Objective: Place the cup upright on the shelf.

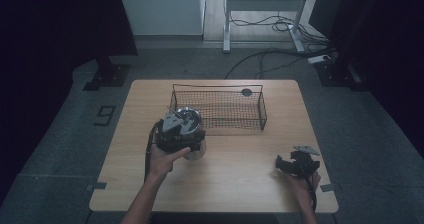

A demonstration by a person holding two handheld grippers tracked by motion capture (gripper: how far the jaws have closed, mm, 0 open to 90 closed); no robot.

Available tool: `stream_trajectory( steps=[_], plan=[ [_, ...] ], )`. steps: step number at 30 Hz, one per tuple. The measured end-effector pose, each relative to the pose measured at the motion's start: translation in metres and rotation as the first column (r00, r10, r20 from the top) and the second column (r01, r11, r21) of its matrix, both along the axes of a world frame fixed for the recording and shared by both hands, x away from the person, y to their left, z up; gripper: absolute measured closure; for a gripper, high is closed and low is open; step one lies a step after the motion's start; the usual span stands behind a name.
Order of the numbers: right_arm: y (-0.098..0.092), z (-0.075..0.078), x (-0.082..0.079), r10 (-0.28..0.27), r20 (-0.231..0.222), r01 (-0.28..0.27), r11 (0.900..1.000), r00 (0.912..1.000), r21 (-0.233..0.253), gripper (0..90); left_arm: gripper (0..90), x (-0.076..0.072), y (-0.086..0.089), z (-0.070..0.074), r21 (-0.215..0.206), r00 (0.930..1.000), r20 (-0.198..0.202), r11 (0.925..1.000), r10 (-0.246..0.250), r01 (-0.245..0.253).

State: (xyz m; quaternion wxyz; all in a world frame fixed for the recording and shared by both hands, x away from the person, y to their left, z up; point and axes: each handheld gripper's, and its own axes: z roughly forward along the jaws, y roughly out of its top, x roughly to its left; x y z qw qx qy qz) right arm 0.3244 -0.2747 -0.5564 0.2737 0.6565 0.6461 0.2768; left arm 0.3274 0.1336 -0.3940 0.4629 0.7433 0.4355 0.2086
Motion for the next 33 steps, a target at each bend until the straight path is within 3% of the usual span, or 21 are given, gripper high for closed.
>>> stream_trajectory(
  steps=[6, 14, 33],
  plan=[
    [0.000, 0.000, 0.000, -0.001, 0.001, 0.001, 1.000, 1.0000, -0.001, 1.3, 3.1, 0.007, 0.004, 0.006, -0.027, 0.9999, -0.011, 0.9996, 0.008, -0.008],
    [0.000, 0.000, 0.000, -0.001, 0.001, 0.001, 1.000, 1.0000, -0.001, 1.3, 3.1, 0.016, 0.001, 0.013, -0.027, 0.9999, -0.008, 0.9996, 0.010, -0.010],
    [0.000, 0.000, 0.000, 0.002, -0.001, -0.002, 1.000, 1.0000, -0.002, 1.2, 3.2, 0.032, -0.009, 0.020, 0.019, 0.9997, -0.008, 0.9996, 0.023, -0.023]
  ],
)
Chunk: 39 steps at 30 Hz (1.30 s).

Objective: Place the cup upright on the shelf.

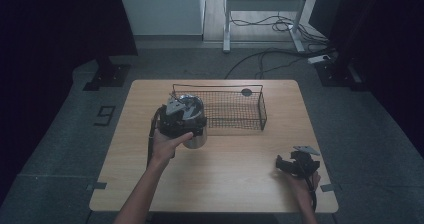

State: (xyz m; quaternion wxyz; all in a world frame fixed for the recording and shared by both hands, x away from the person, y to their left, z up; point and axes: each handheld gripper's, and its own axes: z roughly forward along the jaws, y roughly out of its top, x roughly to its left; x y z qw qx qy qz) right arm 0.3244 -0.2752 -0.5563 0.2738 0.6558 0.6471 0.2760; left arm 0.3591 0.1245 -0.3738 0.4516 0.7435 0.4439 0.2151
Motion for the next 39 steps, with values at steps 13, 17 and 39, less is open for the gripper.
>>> stream_trajectory(
  steps=[13, 17, 39],
  plan=[
    [0.000, 0.000, 0.000, 0.000, -0.001, 0.000, 1.000, 1.0000, 0.000, 1.2, 3.2, 0.009, 0.000, -0.002, 0.020, 0.9997, -0.003, 0.9996, 0.023, -0.023],
    [0.000, 0.000, 0.000, -0.001, 0.001, 0.001, 1.000, 1.0000, 0.000, 1.2, 3.2, 0.011, 0.000, -0.004, 0.025, 0.9996, -0.007, 0.9994, 0.025, -0.025],
    [0.000, 0.000, 0.001, -0.003, 0.003, 0.003, 1.000, 1.0000, -0.001, 1.2, 3.2, 0.021, -0.007, -0.011, 0.028, 0.9993, -0.025, 0.9992, 0.029, -0.028]
  ],
)
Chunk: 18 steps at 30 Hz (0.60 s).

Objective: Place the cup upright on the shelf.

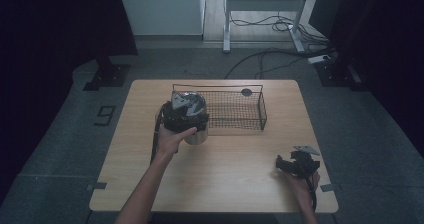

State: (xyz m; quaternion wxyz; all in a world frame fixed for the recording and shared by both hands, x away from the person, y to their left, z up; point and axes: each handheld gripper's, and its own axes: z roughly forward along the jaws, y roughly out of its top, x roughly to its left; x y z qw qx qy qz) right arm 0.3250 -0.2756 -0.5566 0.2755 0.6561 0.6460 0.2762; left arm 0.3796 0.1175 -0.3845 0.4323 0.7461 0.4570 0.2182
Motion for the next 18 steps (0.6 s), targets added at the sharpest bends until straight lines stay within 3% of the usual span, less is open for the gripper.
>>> stream_trajectory(
  steps=[18],
  plan=[
    [0.0001, -0.0001, 0.0001, 0.000, 0.002, 0.000, 1.000, 1.0000, 0.001, 1.2, 3.3, 0.0081, 0.0018, -0.0063, 0.024, 0.9999, -0.003, 0.9996, 0.015, -0.015]
  ],
)
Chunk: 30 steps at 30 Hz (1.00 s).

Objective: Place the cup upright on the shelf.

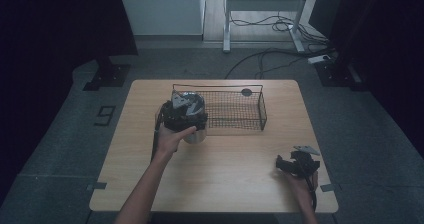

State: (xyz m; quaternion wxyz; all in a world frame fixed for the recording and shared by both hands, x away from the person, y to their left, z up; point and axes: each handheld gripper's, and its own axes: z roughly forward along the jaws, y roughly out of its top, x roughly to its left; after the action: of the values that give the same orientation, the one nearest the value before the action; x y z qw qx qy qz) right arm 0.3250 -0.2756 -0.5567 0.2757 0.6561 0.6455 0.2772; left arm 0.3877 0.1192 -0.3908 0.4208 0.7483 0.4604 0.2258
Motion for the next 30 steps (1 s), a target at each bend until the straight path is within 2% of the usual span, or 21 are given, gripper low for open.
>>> stream_trajectory(
  steps=[30],
  plan=[
    [0.0000, 0.0000, 0.0000, 0.000, 0.000, 0.000, 1.000, 1.0000, 0.000, 1.2, 3.4, 0.0105, -0.0008, -0.0073, 0.009, 0.9995, -0.026, 0.9998, 0.016, -0.015]
  ],
)
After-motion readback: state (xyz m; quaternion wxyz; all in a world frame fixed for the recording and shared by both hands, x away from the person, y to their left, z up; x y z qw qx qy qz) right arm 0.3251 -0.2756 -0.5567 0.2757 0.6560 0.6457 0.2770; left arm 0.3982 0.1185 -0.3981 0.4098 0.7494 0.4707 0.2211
